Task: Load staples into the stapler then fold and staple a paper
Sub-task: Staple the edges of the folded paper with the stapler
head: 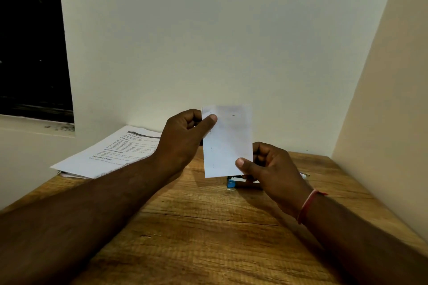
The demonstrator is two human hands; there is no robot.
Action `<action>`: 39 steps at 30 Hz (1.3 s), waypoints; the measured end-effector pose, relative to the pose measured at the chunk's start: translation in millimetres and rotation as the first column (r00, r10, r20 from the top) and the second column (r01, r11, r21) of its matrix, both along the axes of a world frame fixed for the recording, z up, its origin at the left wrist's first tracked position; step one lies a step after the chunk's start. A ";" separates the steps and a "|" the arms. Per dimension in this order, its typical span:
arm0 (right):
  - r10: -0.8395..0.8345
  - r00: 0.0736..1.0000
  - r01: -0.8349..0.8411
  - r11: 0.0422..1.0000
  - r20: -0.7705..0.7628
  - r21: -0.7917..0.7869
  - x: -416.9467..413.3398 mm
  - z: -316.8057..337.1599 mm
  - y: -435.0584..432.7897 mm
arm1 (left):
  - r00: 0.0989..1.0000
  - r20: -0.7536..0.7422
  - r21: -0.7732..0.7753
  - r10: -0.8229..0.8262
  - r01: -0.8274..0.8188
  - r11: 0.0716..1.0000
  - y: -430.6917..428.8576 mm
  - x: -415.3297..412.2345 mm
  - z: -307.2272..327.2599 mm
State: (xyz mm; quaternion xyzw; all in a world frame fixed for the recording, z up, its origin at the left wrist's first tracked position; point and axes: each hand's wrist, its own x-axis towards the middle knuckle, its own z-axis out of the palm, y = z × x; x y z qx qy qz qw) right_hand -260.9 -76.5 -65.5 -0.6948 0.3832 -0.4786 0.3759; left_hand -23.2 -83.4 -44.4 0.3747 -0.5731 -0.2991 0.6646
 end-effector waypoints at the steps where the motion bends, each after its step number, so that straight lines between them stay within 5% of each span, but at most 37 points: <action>1: 0.002 1.000 -0.002 1.000 0.006 0.002 -0.3 0.1 0.3 | 1.000 0.000 -0.001 0.010 -0.010 1.000 0.3 0.4 0.5; 10: 0.026 1.000 -0.026 0.999 -0.006 0.047 -0.8 -0.1 2.7 | 0.999 0.001 -0.031 0.037 -0.037 0.999 1.2 4.8 3.6; 14: 0.085 0.971 -0.125 0.976 0.222 0.176 3.9 0.9 4.1 | 0.989 -0.117 0.076 -0.094 0.103 0.992 3.5 0.7 4.6; 18: 0.108 0.864 -0.312 0.882 0.491 0.354 4.0 13.9 12.7 | 0.942 -0.097 0.168 -0.320 0.333 0.928 6.5 -4.7 1.2; 21: 0.276 0.811 -0.498 0.787 0.515 0.363 2.2 18.7 18.8 | 0.904 0.017 0.217 -0.427 0.414 0.884 9.9 -13.8 -6.7; 27: 0.487 0.742 -0.661 0.645 0.461 0.383 7.1 11.2 22.0 | 0.866 -0.088 0.178 -0.493 0.500 0.847 15.1 -22.5 -6.6; 31: 0.330 0.889 -0.434 0.829 0.317 0.354 11.2 2.3 17.8 | 0.875 -0.140 0.128 -0.464 0.481 0.868 10.3 -14.2 0.0; 34: 0.020 0.997 -0.025 0.997 0.073 0.073 7.7 1.2 10.6 | 0.926 -0.195 0.158 -0.324 0.355 0.921 3.3 -6.1 5.4; 37: -0.275 0.931 0.206 0.939 -0.240 -0.276 -10.0 6.4 -6.2 | 0.988 -0.101 0.276 -0.113 0.137 0.951 -5.6 8.3 4.5; 39: -0.270 0.913 0.201 0.950 -0.307 -0.238 -18.9 7.8 -13.8 | 0.996 0.086 0.331 0.013 -0.041 0.943 -12.5 22.5 4.5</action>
